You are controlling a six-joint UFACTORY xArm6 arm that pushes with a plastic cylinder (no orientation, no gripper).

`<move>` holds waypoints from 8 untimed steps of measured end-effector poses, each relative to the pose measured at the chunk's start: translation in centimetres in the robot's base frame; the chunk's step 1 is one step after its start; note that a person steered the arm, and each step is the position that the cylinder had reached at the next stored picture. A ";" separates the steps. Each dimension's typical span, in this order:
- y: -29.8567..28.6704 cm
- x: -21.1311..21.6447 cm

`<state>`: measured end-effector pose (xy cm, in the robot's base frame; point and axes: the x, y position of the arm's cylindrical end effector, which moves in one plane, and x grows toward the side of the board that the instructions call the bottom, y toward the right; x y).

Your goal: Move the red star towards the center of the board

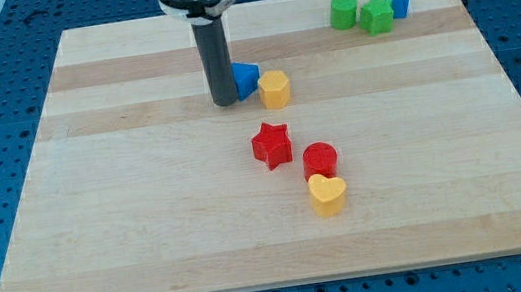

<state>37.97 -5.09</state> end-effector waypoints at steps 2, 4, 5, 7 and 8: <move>0.1 0.3; 0.1 8.1; 0.3 10.8; 4.3 11.9; 4.4 11.8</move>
<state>49.82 -0.67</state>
